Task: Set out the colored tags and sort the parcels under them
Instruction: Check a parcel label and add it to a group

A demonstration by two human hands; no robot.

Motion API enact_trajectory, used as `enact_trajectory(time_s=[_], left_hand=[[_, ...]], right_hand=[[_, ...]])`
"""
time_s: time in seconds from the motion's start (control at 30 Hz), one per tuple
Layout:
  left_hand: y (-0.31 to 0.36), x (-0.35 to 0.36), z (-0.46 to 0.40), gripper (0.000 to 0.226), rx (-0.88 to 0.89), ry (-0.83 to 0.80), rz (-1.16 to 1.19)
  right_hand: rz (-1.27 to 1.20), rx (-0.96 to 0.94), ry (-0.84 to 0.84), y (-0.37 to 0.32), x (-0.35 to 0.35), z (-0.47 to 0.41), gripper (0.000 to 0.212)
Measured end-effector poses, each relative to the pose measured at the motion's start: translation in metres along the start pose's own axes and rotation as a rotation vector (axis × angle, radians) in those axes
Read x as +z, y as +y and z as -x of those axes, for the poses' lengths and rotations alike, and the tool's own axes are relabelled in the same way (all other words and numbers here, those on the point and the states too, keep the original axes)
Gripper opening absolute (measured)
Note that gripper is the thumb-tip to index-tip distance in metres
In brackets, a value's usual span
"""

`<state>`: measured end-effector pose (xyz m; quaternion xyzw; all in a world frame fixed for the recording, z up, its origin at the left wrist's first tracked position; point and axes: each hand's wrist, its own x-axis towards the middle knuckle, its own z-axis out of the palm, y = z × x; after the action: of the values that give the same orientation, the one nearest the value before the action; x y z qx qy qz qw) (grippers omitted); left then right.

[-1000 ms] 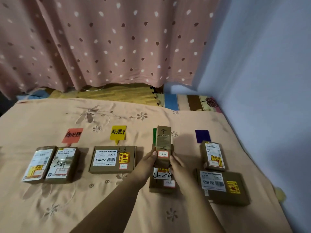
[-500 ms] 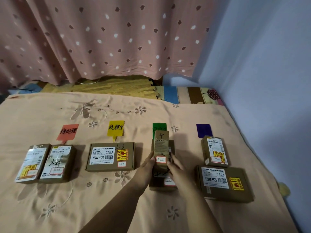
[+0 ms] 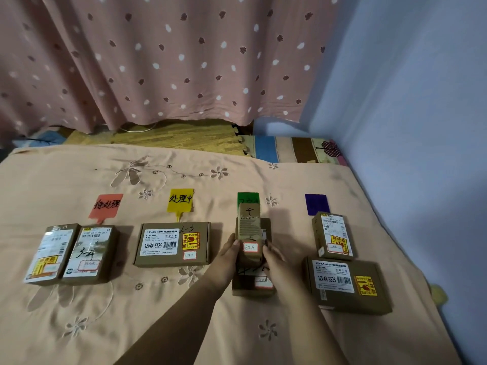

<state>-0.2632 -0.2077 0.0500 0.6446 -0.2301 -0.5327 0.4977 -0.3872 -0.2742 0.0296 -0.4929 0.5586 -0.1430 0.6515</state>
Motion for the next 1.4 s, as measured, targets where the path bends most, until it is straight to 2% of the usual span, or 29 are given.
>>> enact_trajectory(time_s=[0.1,0.23,0.33,0.47,0.7,0.83,0.93,1.17,1.4], left_hand=[[0.016,0.0,0.008,0.028,0.006,0.028,-0.033],[0.03,-0.003,0.016,0.025,0.035,0.091,-0.126],[0.051,-0.005,0.028,0.041,0.069,0.121,-0.251],[0.087,-0.009,0.044,0.052,0.135,0.131,-0.394],[0.174,-0.016,0.08,0.052,0.333,0.214,-0.538],[0.229,-0.022,0.111,0.048,0.471,0.271,-0.607],[0.255,-0.028,0.13,0.048,0.504,0.309,-0.64],[0.248,-0.023,0.148,0.046,0.469,0.368,-0.66],[0.226,-0.034,0.154,0.051,0.416,0.42,-0.725]], right_hand=[[0.035,0.019,0.018,-0.008,-0.004,0.007,0.058],[0.026,-0.012,0.052,-0.02,-0.011,0.009,0.074],[0.075,-0.046,0.054,-0.06,-0.01,0.047,0.056],[0.232,-0.155,0.09,-0.1,-0.018,0.079,0.053],[0.41,-0.351,0.11,-0.175,-0.037,0.131,0.057],[0.417,-0.51,0.122,-0.213,-0.053,0.156,0.056],[0.477,-0.565,0.124,-0.233,-0.057,0.17,0.056],[0.669,-0.551,0.095,-0.227,-0.054,0.182,0.059],[0.753,-0.562,0.057,-0.218,-0.049,0.183,0.058]])
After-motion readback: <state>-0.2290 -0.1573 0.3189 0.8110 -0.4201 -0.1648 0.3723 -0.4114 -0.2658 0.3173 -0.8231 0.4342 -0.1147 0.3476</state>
